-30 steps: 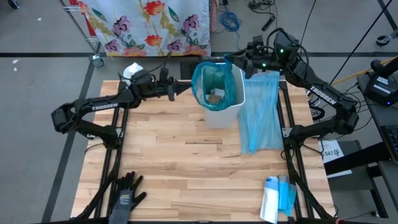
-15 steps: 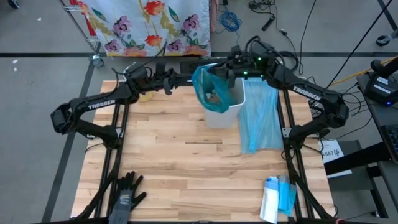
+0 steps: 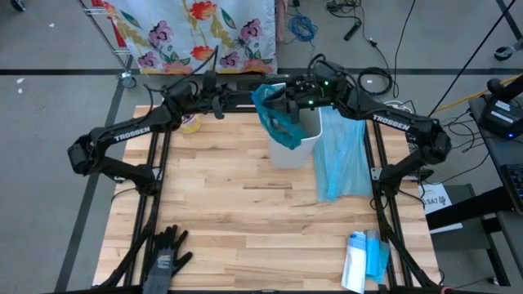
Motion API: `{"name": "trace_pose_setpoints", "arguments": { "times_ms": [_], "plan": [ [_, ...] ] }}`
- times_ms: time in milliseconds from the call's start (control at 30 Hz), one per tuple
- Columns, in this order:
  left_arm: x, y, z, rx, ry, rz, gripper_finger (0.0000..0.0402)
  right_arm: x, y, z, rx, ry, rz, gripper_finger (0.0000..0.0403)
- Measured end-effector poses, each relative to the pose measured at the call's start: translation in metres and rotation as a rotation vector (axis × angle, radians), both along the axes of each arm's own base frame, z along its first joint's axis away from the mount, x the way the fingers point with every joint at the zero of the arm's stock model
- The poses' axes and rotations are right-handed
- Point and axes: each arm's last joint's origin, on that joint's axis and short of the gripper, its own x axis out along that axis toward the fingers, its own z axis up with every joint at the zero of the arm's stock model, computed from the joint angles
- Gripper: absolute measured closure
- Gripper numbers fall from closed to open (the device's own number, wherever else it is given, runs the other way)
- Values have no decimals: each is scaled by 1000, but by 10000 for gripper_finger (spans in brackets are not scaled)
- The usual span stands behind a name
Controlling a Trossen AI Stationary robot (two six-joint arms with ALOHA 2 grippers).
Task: Place trash/remove bag and relplace
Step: Remove the trash bag from the trash bin
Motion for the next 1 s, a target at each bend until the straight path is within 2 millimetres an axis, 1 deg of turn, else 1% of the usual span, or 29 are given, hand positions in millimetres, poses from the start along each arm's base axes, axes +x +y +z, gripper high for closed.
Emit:
{"name": "trace_pose_setpoints", "arguments": {
  "times_ms": [133,267,367,567,767,900,1000],
  "plan": [
    [3,1,-2,-4,6,-12,401,4,-2,2,1,-50,-2,333],
    [4,0,-3,-9,8,-22,401,3,-6,1,-3,-49,-37,324],
    [5,-2,-2,-7,6,-28,402,3,-9,1,-1,-48,-49,323],
    [5,-2,-2,-4,1,-30,402,11,-13,-6,19,-51,-44,323],
    [5,-2,-2,1,2,-27,402,15,-13,-9,25,-54,-38,323],
    [9,1,-6,-7,16,-25,402,17,-11,-8,22,-69,-18,323],
    [13,3,-11,-17,27,-26,402,20,-13,-11,42,-67,-12,323]
  ]
}}
